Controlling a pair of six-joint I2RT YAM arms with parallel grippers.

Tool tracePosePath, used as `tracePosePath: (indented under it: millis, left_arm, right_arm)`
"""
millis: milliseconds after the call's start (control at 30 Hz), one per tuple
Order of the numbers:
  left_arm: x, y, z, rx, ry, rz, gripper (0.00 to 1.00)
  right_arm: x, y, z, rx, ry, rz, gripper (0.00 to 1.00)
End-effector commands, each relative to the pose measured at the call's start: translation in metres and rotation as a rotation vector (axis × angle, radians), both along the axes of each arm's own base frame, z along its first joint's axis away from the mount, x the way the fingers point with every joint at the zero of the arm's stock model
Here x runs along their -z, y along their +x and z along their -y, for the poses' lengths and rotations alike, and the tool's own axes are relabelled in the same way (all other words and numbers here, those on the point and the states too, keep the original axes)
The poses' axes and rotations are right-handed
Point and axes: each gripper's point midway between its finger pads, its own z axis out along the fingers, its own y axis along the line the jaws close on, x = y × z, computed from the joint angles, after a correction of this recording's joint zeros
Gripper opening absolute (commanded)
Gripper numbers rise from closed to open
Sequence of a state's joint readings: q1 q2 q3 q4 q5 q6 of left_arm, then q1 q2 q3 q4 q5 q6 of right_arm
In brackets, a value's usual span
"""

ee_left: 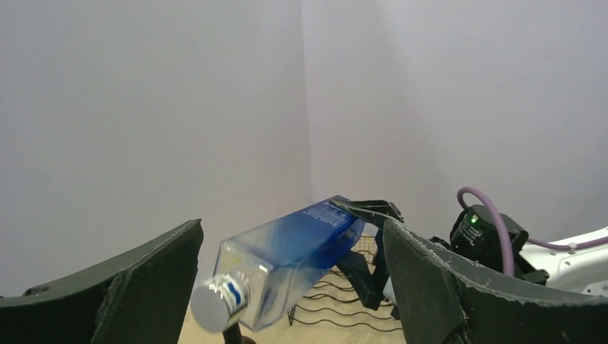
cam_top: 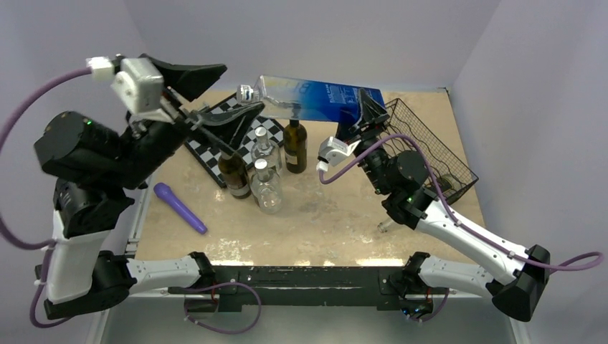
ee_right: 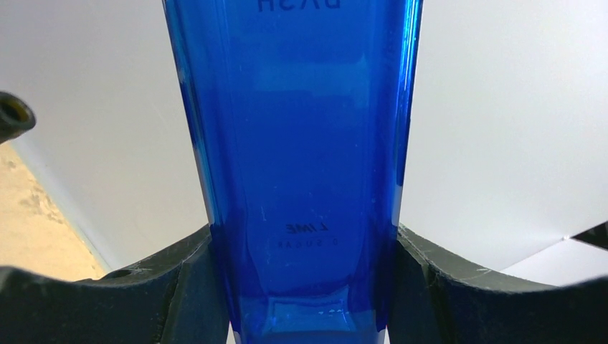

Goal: Put the wine bottle on the wine rack

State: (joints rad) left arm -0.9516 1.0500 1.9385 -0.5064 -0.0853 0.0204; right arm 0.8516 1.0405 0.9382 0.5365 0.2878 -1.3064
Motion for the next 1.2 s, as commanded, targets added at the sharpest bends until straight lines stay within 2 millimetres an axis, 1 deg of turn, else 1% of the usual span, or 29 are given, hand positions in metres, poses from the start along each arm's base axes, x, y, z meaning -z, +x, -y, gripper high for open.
tracePosePath:
  millis: [0,33,67,133,233,367,467,533,667,800,867,933,1033,1167]
  left_arm:
    - [0.022,0.019,0.019,-0.025,0.124,-0.078,0.99]
    - [0.032,0.022,0.028,-0.013,0.168,-0.103,0.99]
    - [0.034,0.023,0.033,0.001,0.182,-0.107,0.99]
    - [0.048,0.024,0.045,0.033,0.254,-0.134,0.99]
    - [0.065,0.024,0.056,0.071,0.348,-0.155,0.99]
    - [0.098,0.025,0.072,0.127,0.469,-0.221,0.99]
    - [0.116,0.016,0.078,0.192,0.525,-0.252,0.99]
    - [0.137,0.012,0.080,0.232,0.595,-0.269,0.99]
    - [0.179,0.020,0.078,0.204,0.707,-0.324,0.99]
    - [0.209,0.030,0.078,0.174,0.802,-0.357,0.99]
    - [0.218,0.036,0.077,0.144,0.834,-0.373,0.99]
    - [0.220,0.036,0.077,0.145,0.848,-0.387,0.99]
    - [0.219,0.029,0.080,0.188,0.854,-0.398,0.99]
    - [0.233,0.018,0.081,0.249,0.880,-0.445,0.99]
  right_arm:
    - [-0.069,-0.044,0.033,-0.034,0.125,0.224,0.00]
    - [-0.063,-0.044,0.031,-0.042,0.106,0.213,0.00]
    - [-0.062,-0.046,0.031,-0.049,0.099,0.213,0.00]
    - [-0.052,-0.046,0.027,-0.058,0.066,0.191,0.00]
    - [-0.044,-0.049,0.025,-0.070,0.037,0.180,0.00]
    - [-0.032,-0.050,0.023,-0.080,-0.001,0.163,0.00]
    - [-0.025,-0.049,0.022,-0.063,-0.030,0.159,0.00]
    - [-0.020,-0.049,0.022,-0.051,-0.052,0.161,0.00]
    - [-0.014,-0.051,0.022,-0.028,-0.085,0.157,0.00]
    - [-0.006,-0.056,0.019,-0.064,-0.093,0.136,0.00]
    - [-0.007,-0.060,0.021,-0.072,-0.088,0.138,0.00]
    - [-0.006,-0.065,0.021,-0.083,-0.089,0.136,0.00]
    - [-0.004,-0.077,0.021,-0.121,-0.086,0.129,0.00]
    - [-0.008,-0.081,0.027,-0.103,-0.082,0.158,0.00]
